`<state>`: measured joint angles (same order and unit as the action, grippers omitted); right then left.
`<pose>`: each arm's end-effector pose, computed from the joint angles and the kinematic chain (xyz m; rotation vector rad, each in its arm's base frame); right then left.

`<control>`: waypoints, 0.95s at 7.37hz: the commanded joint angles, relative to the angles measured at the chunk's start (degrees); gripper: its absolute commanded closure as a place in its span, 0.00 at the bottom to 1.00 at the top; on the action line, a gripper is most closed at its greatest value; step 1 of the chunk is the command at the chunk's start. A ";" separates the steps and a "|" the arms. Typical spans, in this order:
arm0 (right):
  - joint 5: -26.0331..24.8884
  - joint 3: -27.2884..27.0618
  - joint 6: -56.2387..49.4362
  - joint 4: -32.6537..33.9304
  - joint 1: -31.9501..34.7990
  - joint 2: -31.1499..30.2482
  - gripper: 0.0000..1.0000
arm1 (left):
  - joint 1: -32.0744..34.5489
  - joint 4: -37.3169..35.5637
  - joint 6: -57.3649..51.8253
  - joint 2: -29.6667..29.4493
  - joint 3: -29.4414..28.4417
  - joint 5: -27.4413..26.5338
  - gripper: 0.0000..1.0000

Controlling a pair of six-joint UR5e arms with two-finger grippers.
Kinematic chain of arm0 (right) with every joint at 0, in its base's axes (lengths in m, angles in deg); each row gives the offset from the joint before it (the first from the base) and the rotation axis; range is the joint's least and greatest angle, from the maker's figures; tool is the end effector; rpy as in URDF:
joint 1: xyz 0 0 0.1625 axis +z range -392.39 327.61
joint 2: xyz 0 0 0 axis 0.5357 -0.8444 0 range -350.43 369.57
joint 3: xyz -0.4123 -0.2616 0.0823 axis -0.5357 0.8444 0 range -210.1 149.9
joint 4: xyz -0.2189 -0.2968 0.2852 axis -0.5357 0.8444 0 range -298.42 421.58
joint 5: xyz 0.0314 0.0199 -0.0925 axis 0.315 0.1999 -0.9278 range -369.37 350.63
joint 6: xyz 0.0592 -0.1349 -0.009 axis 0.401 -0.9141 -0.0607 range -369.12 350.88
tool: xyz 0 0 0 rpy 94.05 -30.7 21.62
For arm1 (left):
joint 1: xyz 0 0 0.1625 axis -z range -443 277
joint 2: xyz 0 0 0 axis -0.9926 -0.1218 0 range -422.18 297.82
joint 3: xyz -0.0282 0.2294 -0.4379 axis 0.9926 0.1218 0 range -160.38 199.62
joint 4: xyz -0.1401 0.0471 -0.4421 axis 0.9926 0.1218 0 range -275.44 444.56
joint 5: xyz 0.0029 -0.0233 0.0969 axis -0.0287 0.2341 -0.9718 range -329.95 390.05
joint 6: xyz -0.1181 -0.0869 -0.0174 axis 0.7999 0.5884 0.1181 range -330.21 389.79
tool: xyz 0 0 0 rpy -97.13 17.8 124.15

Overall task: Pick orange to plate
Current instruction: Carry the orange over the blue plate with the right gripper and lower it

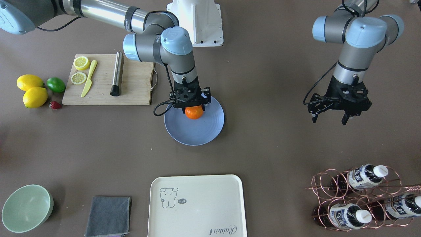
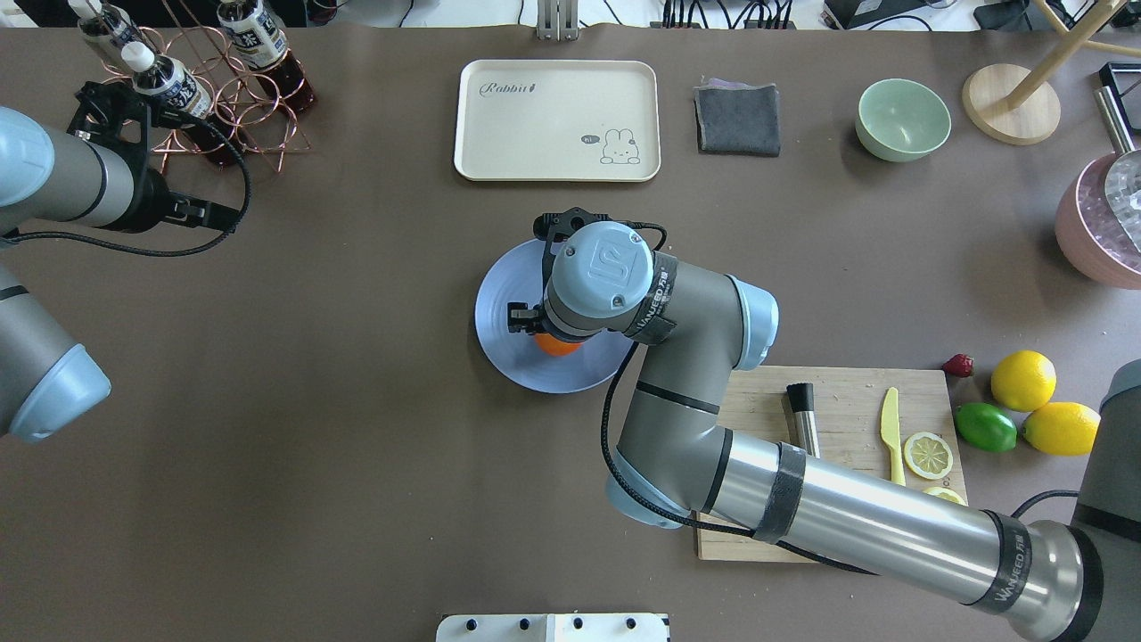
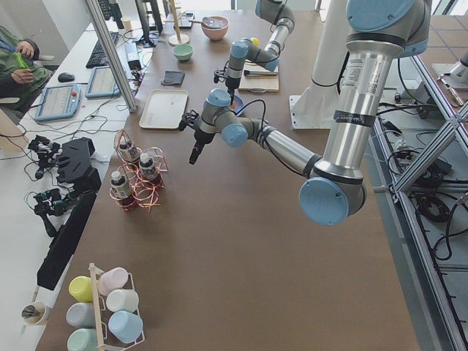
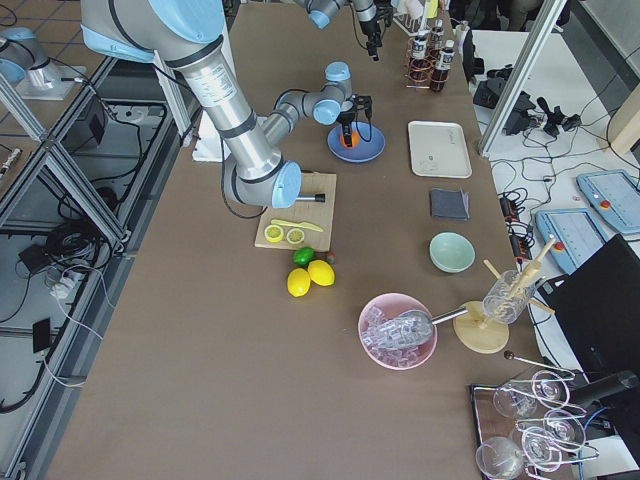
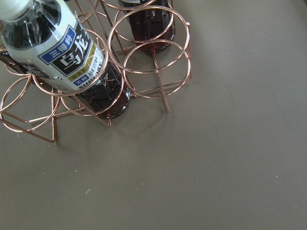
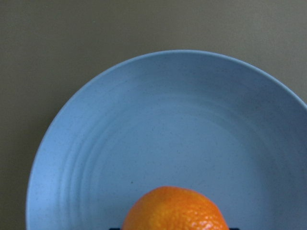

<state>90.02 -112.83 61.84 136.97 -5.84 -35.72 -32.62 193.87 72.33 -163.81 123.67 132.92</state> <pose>-0.7377 -0.4908 0.2538 0.2106 -0.8943 0.0473 0.3528 -0.5838 0.4851 0.4493 0.6741 0.0400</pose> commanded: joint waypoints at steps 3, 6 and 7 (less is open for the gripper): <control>-2.19 2.21 -0.47 -0.07 0.96 0.47 1.00 | -0.11 0.12 0.00 0.03 -0.69 0.57 0.02; -1.84 2.92 1.98 0.53 1.14 3.62 0.00 | -0.11 0.03 0.00 -0.05 -0.51 0.66 0.02; -1.40 1.97 2.43 3.15 1.14 4.50 0.00 | -0.03 0.03 0.00 -0.05 -0.34 0.66 0.02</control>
<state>88.18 -110.18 63.35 137.95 -4.73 -32.49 -32.71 193.93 72.33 -163.86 123.15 133.55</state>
